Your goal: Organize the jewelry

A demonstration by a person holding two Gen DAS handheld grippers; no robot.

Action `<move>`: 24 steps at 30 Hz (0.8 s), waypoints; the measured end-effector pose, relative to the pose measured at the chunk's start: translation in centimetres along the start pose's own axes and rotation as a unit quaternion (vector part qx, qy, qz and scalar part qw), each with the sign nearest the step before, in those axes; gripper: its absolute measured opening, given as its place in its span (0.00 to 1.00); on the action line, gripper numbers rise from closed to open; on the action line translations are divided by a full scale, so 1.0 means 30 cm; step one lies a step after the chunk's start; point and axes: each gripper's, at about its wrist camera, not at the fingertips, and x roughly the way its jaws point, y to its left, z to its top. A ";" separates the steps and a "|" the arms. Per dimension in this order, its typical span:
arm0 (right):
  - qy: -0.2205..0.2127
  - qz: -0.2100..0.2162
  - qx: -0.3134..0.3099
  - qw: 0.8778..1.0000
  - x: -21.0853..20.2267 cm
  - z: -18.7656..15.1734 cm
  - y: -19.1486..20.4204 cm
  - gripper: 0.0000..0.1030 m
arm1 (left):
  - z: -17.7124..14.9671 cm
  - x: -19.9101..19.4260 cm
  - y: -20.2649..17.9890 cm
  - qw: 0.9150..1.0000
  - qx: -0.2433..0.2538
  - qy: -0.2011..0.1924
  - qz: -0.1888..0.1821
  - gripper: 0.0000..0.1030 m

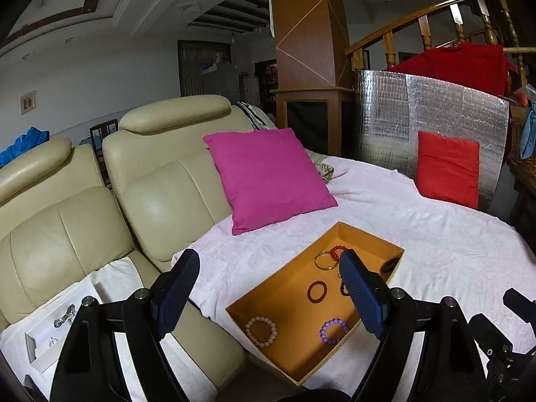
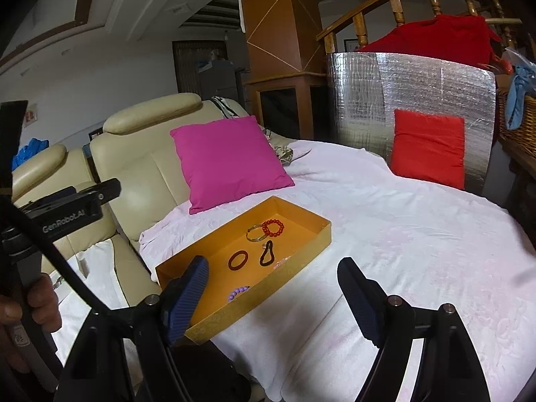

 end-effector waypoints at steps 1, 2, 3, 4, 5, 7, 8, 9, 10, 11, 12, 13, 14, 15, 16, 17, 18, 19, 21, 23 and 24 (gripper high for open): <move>0.000 0.000 0.001 1.000 -0.006 0.001 0.001 0.80 | 0.000 -0.008 0.005 1.000 -0.001 -0.002 0.000 0.83; -0.001 -0.001 0.002 1.000 -0.013 0.003 0.002 0.80 | 0.000 -0.012 0.007 1.000 0.000 -0.003 0.000 0.83; -0.002 -0.001 0.002 1.000 -0.021 0.005 0.005 0.80 | 0.001 -0.018 0.009 1.000 0.001 -0.004 0.000 0.83; -0.003 -0.002 0.001 1.000 -0.028 0.007 0.008 0.80 | 0.001 -0.020 0.009 1.000 0.001 -0.004 0.001 0.83; -0.005 -0.002 0.000 1.000 -0.038 0.009 0.010 0.80 | 0.001 -0.024 0.012 1.000 0.001 -0.005 0.001 0.83; -0.009 -0.003 -0.002 1.000 -0.055 0.014 0.016 0.80 | 0.002 -0.034 0.019 1.000 -0.002 -0.009 0.003 0.83; -0.011 -0.003 -0.003 1.000 -0.062 0.017 0.019 0.80 | 0.002 -0.041 0.022 1.000 -0.003 -0.010 0.003 0.83; -0.014 -0.003 -0.004 1.000 -0.070 0.018 0.024 0.80 | 0.003 -0.046 0.025 1.000 -0.004 -0.010 0.002 0.83; -0.015 -0.004 -0.005 1.000 -0.074 0.019 0.022 0.80 | 0.003 -0.050 0.027 1.000 -0.005 -0.010 0.002 0.83; -0.014 -0.005 -0.006 1.000 -0.077 0.020 0.024 0.80 | 0.003 -0.054 0.030 1.000 -0.006 -0.011 0.002 0.83; -0.014 -0.005 -0.006 1.000 -0.078 0.021 0.024 0.80 | 0.004 -0.057 0.033 1.000 -0.006 -0.012 0.002 0.83; -0.014 -0.005 -0.005 1.000 -0.080 0.023 0.025 0.80 | 0.004 -0.062 0.035 1.000 -0.006 -0.013 0.002 0.83; -0.014 -0.005 -0.004 1.000 -0.082 0.024 0.026 0.80 | 0.004 -0.066 0.036 1.000 -0.005 -0.013 0.001 0.83; -0.014 -0.005 -0.003 1.000 -0.085 0.025 0.025 0.80 | 0.004 -0.069 0.036 1.000 -0.004 -0.014 0.002 0.83; -0.013 -0.005 -0.003 1.000 -0.086 0.025 0.027 0.80 | 0.003 -0.073 0.037 1.000 -0.005 -0.014 0.003 0.83; -0.012 -0.006 -0.004 1.000 -0.087 0.026 0.030 0.80 | 0.002 -0.077 0.039 1.000 -0.005 -0.015 0.003 0.83; -0.011 -0.007 -0.004 1.000 -0.088 0.025 0.034 0.80 | 0.001 -0.079 0.041 1.000 -0.005 -0.015 0.002 0.83; -0.011 -0.006 -0.004 1.000 -0.091 0.025 0.035 0.80 | 0.001 -0.079 0.041 1.000 -0.004 -0.015 0.001 0.83; -0.012 -0.006 -0.007 1.000 -0.096 0.025 0.044 0.80 | 0.001 -0.086 0.041 1.000 -0.003 -0.015 0.001 0.83; -0.012 -0.006 -0.010 1.000 -0.101 0.027 0.047 0.80 | 0.002 -0.092 0.042 1.000 -0.002 -0.016 0.000 0.83; -0.013 -0.005 -0.011 1.000 -0.105 0.027 0.051 0.80 | 0.002 -0.096 0.041 1.000 0.000 -0.017 -0.001 0.83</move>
